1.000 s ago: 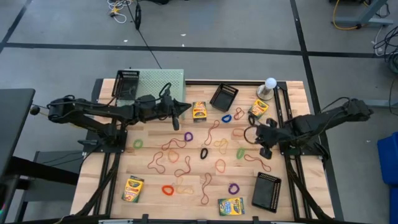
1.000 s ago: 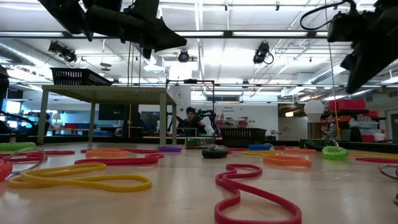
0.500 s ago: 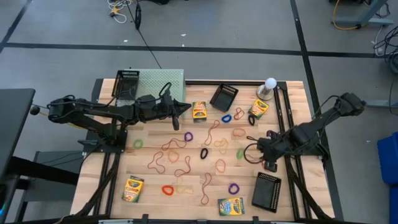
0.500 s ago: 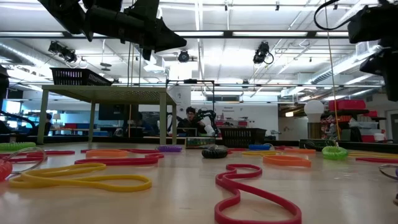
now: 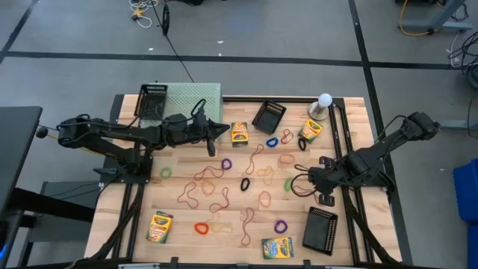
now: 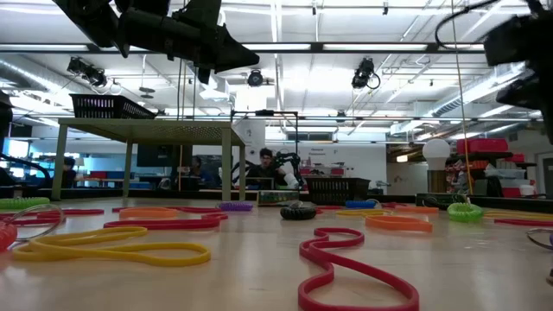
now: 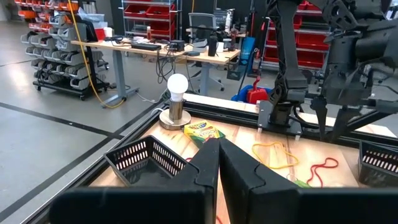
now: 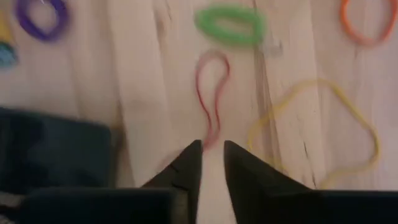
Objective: Pick & Place Office Desk Supplies
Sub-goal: Put the black bin on the shelf
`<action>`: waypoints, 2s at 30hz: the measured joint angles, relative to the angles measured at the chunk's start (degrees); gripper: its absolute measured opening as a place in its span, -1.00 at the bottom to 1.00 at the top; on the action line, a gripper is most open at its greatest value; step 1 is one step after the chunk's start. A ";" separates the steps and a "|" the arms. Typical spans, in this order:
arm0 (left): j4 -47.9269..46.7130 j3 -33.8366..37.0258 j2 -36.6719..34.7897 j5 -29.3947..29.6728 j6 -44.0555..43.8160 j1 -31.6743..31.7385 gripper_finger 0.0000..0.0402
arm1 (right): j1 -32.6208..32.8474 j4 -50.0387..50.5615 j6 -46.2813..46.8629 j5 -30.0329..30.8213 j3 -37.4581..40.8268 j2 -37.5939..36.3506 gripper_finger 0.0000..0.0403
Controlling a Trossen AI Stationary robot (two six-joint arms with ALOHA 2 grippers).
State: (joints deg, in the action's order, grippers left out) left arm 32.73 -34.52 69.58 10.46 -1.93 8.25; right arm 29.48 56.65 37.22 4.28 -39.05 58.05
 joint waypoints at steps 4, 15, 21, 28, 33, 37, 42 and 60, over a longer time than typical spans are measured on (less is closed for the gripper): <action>0.01 0.00 0.00 -0.02 0.00 -0.01 -0.89 | 1.76 2.25 -0.33 -1.53 0.00 5.03 -0.93; 0.04 0.00 -0.02 -0.02 -0.02 -0.01 -0.89 | 6.16 9.73 2.89 -2.87 -8.22 13.31 -0.81; 0.04 0.00 -0.02 -0.02 -0.02 -0.02 -0.89 | 7.31 14.16 9.16 -2.89 -13.94 13.14 -0.62; 0.04 0.00 -0.02 -0.02 -0.02 0.00 -0.89 | 10.65 8.17 12.05 -3.01 -10.02 13.14 -0.31; 0.04 0.00 -0.02 -0.02 -0.02 0.00 -0.89 | 11.21 9.05 12.97 -4.92 -8.55 13.14 -0.14; 0.04 0.00 -0.02 -0.02 -0.02 -0.01 -0.89 | 11.06 7.99 12.20 -5.97 -8.55 13.14 -0.04; 0.04 0.00 -0.02 -0.02 -0.02 0.00 -0.89 | 11.60 2.34 12.95 -6.80 -8.55 13.15 0.01; 0.04 0.00 -0.02 -0.02 -0.02 0.00 -0.89 | 11.75 -17.93 15.03 -12.38 5.30 13.21 -0.18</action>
State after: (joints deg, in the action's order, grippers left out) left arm 32.77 -34.52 69.56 10.44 -1.96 8.25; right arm 41.23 38.72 52.25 -8.09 -33.75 71.26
